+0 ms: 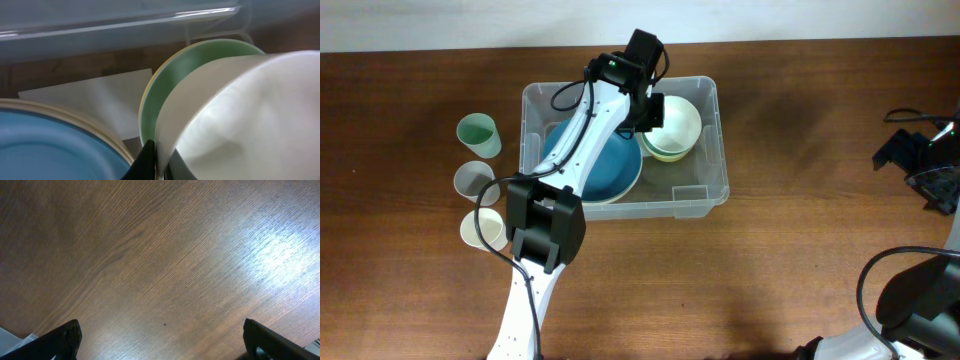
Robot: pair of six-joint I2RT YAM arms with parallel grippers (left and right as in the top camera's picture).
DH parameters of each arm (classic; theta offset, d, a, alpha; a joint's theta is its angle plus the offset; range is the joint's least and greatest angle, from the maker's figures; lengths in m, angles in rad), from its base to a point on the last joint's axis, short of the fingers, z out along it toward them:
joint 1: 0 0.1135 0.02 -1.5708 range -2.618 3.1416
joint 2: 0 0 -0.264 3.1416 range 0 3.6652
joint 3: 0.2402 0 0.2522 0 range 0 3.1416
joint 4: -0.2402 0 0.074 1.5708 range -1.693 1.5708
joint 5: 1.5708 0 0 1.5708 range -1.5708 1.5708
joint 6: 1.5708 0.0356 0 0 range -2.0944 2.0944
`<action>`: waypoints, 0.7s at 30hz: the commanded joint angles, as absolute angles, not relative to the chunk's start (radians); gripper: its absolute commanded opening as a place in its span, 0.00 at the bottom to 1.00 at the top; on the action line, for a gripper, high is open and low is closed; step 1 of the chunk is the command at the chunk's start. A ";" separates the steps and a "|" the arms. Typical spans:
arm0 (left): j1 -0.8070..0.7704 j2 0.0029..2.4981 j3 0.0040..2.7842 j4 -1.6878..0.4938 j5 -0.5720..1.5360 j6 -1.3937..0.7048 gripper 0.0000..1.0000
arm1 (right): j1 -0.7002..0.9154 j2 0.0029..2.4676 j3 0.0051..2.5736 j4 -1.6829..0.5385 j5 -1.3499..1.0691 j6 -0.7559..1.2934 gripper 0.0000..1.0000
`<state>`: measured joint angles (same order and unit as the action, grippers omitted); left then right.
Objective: Pack container
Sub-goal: 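Carry the white bowl over the container and lower onto green bowl, then release the white bowl and move the left gripper to the cream cup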
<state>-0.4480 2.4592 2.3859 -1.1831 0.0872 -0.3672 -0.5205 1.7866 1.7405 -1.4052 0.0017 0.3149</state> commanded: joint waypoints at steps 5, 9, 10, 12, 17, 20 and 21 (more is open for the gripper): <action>-0.439 2.436 2.376 -1.168 0.082 -0.380 0.57 | -0.524 1.776 1.739 -1.405 0.004 0.323 0.99; -0.437 2.432 2.403 -1.164 0.119 -0.372 0.61 | -0.524 1.776 1.739 -1.405 0.004 0.323 0.99; -0.435 2.427 2.433 -1.171 0.141 -0.365 0.64 | -0.524 1.776 1.739 -1.405 0.004 0.323 0.99; -0.433 2.407 2.519 -1.216 0.146 -0.365 0.66 | -0.524 1.776 1.739 -1.405 0.004 0.323 0.99; -0.413 2.322 2.701 -1.424 0.032 -0.350 0.72 | -0.524 1.776 1.739 -1.405 0.004 0.323 0.99; -0.361 2.253 2.743 -1.540 -0.118 -0.362 0.99 | -0.524 1.776 1.739 -1.405 0.004 0.323 0.99; -0.324 2.220 2.744 -1.580 -0.156 -0.386 1.00 | -0.524 1.776 1.739 -1.405 0.004 0.323 0.99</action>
